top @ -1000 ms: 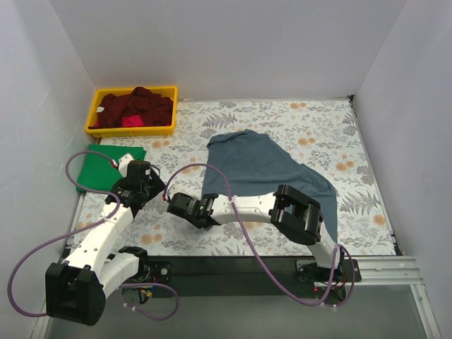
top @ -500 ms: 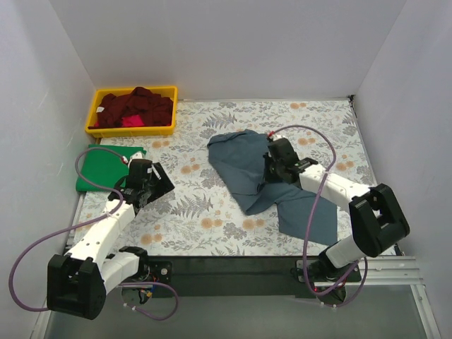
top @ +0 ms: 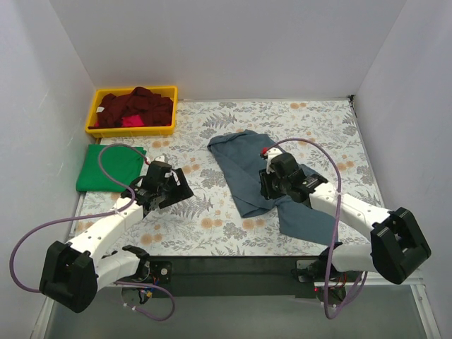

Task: Fold and stack the t-shirts
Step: Flatten the tshirt out

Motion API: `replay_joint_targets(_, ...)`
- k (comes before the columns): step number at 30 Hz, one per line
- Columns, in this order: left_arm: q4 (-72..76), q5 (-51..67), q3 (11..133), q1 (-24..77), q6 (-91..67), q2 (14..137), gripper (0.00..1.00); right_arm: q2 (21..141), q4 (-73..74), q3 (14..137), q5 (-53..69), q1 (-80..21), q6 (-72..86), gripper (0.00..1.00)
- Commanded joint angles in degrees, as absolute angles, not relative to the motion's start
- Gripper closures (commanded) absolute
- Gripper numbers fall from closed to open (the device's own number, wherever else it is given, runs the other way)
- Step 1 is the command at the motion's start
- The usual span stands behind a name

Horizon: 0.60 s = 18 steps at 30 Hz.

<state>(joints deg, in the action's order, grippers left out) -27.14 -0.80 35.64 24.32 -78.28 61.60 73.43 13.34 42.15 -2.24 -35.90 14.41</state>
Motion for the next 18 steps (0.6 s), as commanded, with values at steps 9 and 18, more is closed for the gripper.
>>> replay_joint_targets(9,-25.93,-11.25,36.92,24.17,-72.25,58.89,0.29,82.96,26.36,51.50,-19.15,-51.67,3.08,0.56)
replay_joint_targets(18,-25.49,-11.16,36.47,24.17,-72.42,58.54,0.29,87.88,29.88,52.91,-26.10,-54.49,2.46,0.53)
